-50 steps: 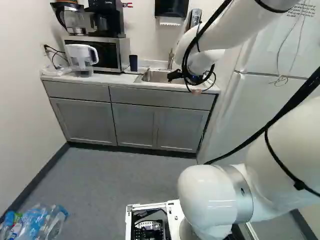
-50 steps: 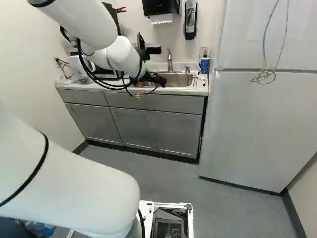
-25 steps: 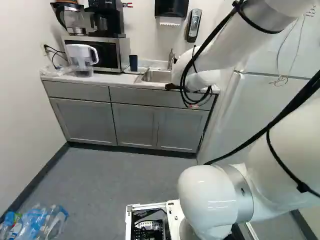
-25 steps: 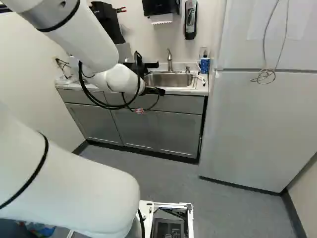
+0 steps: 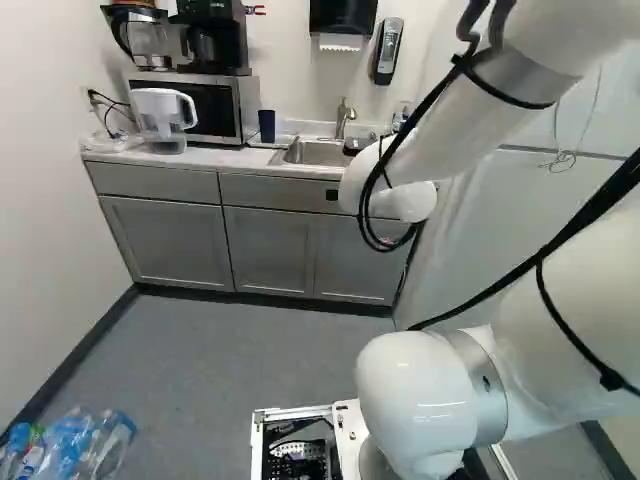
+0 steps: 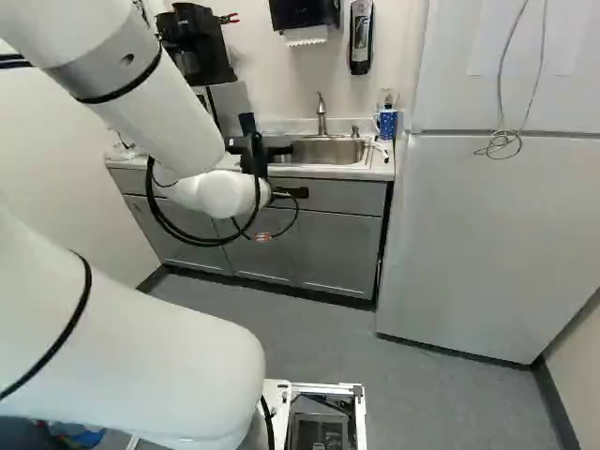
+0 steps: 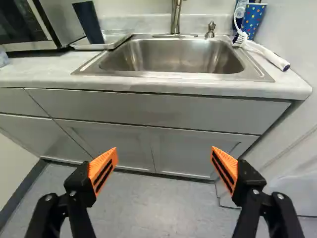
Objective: Rinse the cup and place it in the tray
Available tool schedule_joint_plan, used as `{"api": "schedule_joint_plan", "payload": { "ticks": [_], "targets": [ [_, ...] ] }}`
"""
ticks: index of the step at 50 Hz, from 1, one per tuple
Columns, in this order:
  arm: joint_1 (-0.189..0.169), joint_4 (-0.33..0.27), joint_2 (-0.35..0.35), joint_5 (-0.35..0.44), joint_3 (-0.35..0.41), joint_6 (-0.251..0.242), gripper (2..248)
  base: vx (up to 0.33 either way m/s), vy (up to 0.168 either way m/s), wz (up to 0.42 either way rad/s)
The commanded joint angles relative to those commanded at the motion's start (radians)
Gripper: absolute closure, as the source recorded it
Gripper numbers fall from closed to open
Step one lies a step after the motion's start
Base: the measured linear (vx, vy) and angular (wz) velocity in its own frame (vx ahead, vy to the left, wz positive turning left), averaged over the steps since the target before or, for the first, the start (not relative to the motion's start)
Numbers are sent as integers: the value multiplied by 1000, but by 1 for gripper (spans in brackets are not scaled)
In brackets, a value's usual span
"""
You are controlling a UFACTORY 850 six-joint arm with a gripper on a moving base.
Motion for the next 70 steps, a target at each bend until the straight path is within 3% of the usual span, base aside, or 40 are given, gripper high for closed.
{"api": "schedule_joint_plan", "payload": {
  "ticks": [35, 70],
  "targets": [
    [22, -20, 7, 238, 163, 4, 3, 0, 0, 0],
    [31, -28, 9, 338, 231, 6, 3, 0, 0, 0]
  ]
}}
